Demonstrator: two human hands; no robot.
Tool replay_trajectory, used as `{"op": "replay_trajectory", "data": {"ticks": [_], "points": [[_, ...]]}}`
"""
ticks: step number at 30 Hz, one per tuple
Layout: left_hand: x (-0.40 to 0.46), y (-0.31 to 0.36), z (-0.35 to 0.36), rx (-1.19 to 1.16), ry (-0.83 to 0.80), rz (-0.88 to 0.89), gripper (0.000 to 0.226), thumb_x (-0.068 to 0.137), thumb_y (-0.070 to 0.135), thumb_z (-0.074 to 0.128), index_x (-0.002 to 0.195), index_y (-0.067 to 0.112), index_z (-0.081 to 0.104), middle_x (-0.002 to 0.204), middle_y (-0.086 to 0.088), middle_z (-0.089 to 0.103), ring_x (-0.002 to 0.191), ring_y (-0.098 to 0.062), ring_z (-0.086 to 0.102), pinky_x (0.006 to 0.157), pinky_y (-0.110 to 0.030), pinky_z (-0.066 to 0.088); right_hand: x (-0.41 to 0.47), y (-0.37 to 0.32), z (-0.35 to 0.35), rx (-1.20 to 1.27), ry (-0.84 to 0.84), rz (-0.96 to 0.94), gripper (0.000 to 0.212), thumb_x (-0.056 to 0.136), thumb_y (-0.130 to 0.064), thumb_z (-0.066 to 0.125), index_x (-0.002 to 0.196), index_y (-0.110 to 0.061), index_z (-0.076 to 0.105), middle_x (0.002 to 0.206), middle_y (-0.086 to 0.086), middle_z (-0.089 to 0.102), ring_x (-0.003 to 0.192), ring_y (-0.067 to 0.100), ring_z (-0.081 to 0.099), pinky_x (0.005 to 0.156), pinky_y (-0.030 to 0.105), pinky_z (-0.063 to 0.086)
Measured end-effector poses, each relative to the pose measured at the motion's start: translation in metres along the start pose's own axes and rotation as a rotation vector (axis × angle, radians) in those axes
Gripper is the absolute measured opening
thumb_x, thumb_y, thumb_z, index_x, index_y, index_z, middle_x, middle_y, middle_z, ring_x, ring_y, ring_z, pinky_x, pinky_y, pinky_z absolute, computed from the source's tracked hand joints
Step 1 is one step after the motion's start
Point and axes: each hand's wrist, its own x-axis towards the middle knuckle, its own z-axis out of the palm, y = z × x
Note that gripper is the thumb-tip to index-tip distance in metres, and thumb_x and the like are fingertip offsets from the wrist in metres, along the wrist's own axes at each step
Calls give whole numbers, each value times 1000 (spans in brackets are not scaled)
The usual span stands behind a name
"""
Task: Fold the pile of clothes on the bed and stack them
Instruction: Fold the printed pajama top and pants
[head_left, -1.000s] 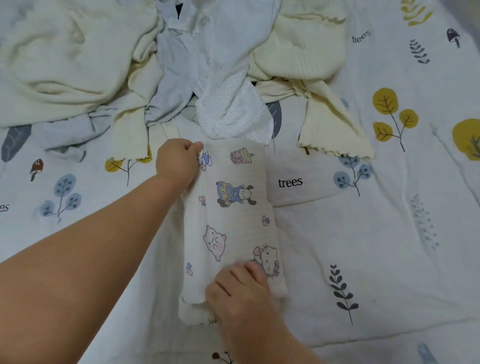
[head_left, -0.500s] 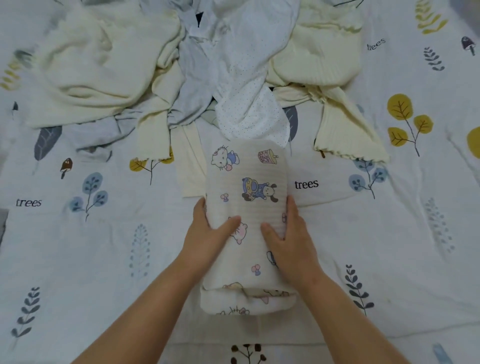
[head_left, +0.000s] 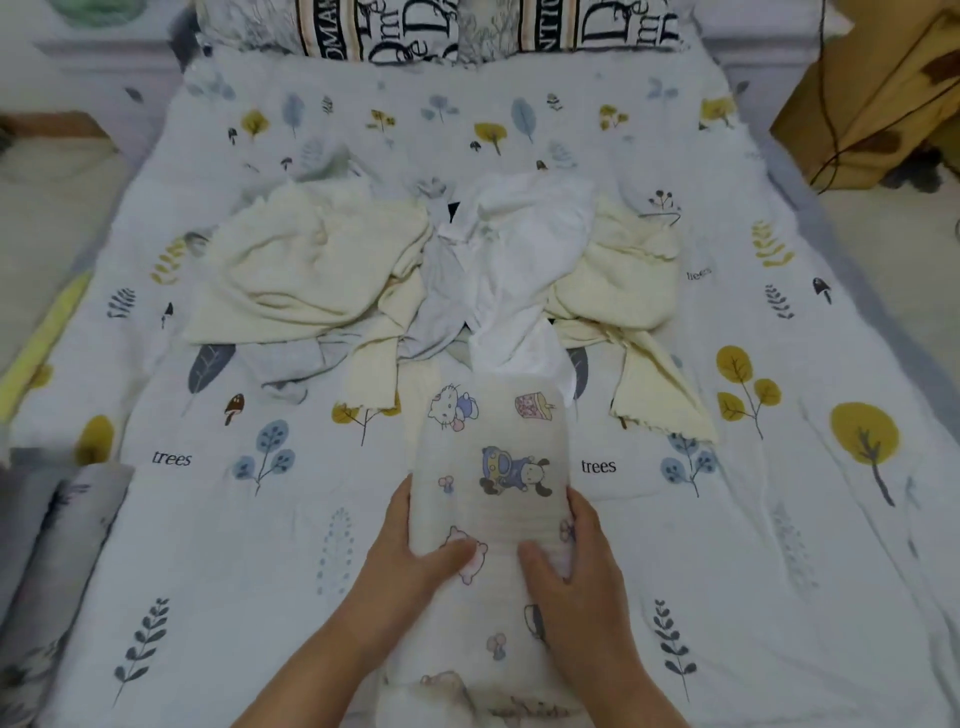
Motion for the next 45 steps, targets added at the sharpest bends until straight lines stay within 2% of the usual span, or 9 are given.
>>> {"op": "replay_trajectory", "data": {"ticks": [4, 12, 15, 20, 25, 28, 34, 37, 45], "points": [[-38, 38, -12, -21, 39, 52, 61, 62, 35, 69, 114, 51, 41, 100, 37, 59, 90, 12, 60, 70, -13, 46, -26, -41, -14, 9, -9, -62, 62, 86, -29, 62, 140, -36, 33, 124, -9, 53, 110, 9, 54, 96, 36, 46], [-125, 102, -41, -31, 162, 133, 61, 64, 37, 67, 115, 53, 39, 97, 30, 64, 87, 12, 61, 64, -6, 46, -80, -119, -33, 48, -70, -218, 61, 82, -21, 66, 135, -35, 40, 119, -9, 56, 100, 8, 55, 77, 20, 43], [-164, 117, -52, -51, 223, 149, 60, 65, 34, 68, 117, 50, 41, 111, 21, 61, 94, 5, 62, 71, -13, 49, -106, -143, -34, 69, -136, -251, 60, 83, -19, 66, 136, -33, 40, 118, -9, 57, 101, 10, 54, 84, 26, 42], [-217, 127, -71, -80, 296, 156, 65, 65, 33, 70, 122, 44, 40, 111, 15, 62, 87, 3, 65, 64, -13, 50, -142, -164, -27, 79, -239, -320, 59, 84, -21, 65, 136, -32, 40, 117, -6, 58, 98, 10, 56, 81, 26, 45], [-267, 121, -95, -92, 390, 167, 46, 77, 20, 72, 104, 45, 44, 107, 19, 59, 79, 13, 62, 58, -7, 47, -182, -182, -8, 52, -331, -377, 58, 85, -22, 63, 138, -28, 39, 122, -3, 58, 106, 17, 55, 85, 32, 46], [-291, 115, -121, -100, 448, 145, 42, 82, 16, 67, 102, 45, 44, 101, 25, 58, 76, 15, 61, 55, -5, 45, -205, -194, 13, 39, -389, -399, 57, 86, -24, 62, 138, -29, 38, 121, -4, 57, 103, 17, 55, 81, 29, 44], [-319, 108, -191, -97, 505, 103, 57, 76, 30, 71, 123, 40, 39, 111, 17, 58, 97, 0, 59, 68, -14, 49, -231, -221, 78, 19, -462, -429, 57, 86, -24, 61, 138, -28, 37, 121, -4, 58, 104, 16, 56, 85, 31, 46], [-320, 103, -238, -117, 471, 79, 65, 64, 36, 69, 122, 41, 42, 116, 11, 63, 103, -11, 63, 89, -32, 52, -237, -232, 123, 32, -461, -422, 57, 87, -24, 61, 138, -27, 36, 123, -3, 57, 107, 16, 55, 89, 31, 46], [-285, 83, -375, -53, 338, 52, 72, 55, 36, 70, 122, 46, 43, 116, 17, 61, 105, -7, 62, 90, -31, 51, -231, -253, 262, 85, -366, -316, 58, 87, -22, 60, 139, -27, 35, 117, -4, 55, 99, 15, 53, 80, 29, 41]]}}
